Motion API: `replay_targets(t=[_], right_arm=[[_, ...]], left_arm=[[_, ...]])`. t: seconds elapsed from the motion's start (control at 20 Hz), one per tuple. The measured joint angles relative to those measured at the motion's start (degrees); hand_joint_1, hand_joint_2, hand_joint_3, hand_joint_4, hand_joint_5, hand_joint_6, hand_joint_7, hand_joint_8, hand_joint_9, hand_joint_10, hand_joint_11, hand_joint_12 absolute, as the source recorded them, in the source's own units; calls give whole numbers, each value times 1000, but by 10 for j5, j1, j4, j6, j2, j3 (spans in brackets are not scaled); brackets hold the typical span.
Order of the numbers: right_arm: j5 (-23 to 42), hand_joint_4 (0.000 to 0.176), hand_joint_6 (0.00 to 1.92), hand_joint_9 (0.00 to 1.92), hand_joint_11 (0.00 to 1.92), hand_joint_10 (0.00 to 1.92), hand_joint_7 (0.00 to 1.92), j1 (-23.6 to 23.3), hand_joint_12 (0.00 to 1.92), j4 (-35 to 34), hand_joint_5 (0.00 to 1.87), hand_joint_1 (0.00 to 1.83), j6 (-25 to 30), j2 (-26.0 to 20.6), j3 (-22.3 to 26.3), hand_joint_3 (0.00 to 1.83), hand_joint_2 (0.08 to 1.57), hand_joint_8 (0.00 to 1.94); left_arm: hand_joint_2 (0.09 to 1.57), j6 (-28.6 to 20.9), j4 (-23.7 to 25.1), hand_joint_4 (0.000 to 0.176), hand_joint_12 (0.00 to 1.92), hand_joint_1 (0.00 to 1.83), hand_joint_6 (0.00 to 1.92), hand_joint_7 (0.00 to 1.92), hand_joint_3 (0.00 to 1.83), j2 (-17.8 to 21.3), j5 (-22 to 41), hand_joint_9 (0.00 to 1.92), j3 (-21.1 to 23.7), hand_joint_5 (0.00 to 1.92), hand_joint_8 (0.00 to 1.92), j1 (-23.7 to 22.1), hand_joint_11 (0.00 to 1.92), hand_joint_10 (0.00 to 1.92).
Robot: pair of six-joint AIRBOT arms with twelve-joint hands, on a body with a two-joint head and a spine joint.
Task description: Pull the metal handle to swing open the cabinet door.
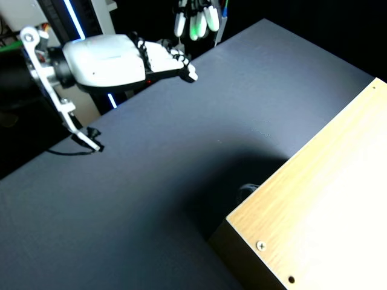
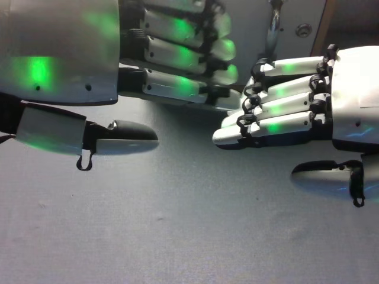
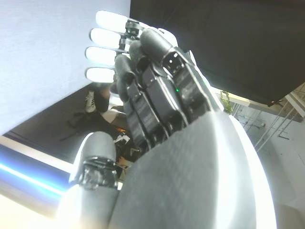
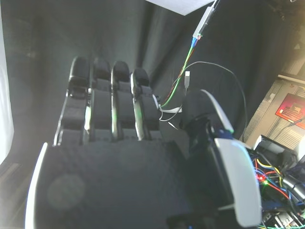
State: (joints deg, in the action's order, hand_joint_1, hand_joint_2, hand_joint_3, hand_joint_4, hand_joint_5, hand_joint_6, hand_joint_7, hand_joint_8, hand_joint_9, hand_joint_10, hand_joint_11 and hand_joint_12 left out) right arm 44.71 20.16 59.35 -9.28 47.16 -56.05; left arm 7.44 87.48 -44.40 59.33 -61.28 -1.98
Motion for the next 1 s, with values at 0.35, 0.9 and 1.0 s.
replay_targets(t=[0.35,0.9,1.0], right_arm=[[0,0,0,211,0,0,237,0,596,0,221,0,0,0,-7,2,1455,0],[-9,0,4,233,0,4,256,27,652,3,233,0,0,-3,-19,13,1568,3],[-27,0,4,234,0,3,256,29,661,2,236,0,9,-3,-19,11,1570,2]], left_arm=[[1453,0,2,0,743,0,0,358,14,0,-1,313,0,348,0,0,0,0],[1567,0,2,0,858,0,3,399,11,0,-1,357,0,374,3,0,0,4],[1562,0,2,0,864,0,2,397,6,0,-2,356,0,374,1,0,0,2]])
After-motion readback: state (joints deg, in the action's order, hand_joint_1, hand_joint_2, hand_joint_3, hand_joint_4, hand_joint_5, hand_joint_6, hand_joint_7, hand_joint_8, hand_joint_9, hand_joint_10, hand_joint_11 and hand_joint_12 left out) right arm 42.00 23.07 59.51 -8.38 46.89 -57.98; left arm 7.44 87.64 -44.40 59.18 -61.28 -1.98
